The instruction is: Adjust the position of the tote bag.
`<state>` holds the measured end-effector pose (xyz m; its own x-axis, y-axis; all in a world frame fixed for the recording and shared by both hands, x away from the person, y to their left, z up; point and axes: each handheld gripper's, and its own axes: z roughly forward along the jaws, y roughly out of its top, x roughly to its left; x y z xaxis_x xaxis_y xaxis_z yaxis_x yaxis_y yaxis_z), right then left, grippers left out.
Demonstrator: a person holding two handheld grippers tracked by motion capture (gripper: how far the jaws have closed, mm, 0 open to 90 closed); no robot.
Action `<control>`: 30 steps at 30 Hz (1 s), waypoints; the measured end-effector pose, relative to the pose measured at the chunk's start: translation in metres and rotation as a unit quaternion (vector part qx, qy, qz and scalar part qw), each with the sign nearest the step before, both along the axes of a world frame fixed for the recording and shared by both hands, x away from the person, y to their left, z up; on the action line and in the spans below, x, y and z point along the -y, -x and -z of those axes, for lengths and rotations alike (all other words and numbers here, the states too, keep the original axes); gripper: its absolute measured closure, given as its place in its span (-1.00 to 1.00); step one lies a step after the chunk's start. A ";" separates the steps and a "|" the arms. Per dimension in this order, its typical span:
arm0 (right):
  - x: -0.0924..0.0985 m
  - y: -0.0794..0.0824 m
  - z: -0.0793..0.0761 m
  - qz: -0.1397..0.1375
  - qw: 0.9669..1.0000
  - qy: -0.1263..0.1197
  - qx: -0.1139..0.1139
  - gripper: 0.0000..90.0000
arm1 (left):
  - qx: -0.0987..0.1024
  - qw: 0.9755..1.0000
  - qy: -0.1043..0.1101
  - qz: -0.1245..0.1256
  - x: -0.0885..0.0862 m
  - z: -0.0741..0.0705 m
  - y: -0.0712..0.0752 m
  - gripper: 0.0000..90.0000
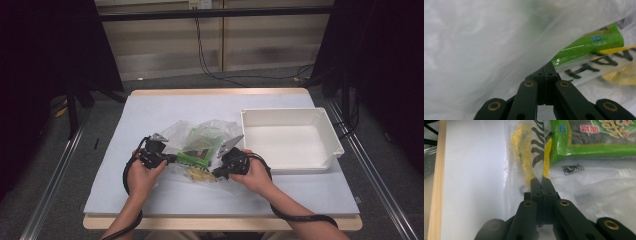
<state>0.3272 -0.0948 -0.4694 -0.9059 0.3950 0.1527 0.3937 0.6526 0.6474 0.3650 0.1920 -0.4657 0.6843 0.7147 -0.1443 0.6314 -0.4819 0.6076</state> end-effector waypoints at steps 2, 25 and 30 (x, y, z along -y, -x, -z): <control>0.003 0.001 0.001 0.003 1.000 -0.003 0.000 1.00 | -0.006 1.000 0.007 0.003 -0.001 0.002 0.002 1.00; -0.014 0.005 0.006 -0.004 0.999 -0.030 -0.009 1.00 | 0.006 1.000 0.021 -0.003 0.002 0.002 0.004 1.00; -0.007 0.007 0.005 -0.008 1.000 -0.021 -0.011 1.00 | 0.018 0.999 0.023 -0.016 0.000 -0.001 0.001 1.00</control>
<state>0.3200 -0.0875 -0.4744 -0.9086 0.3731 0.1880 0.3972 0.6322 0.6653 0.3638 0.1924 -0.4644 0.6668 0.7294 -0.1529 0.6228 -0.4326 0.6519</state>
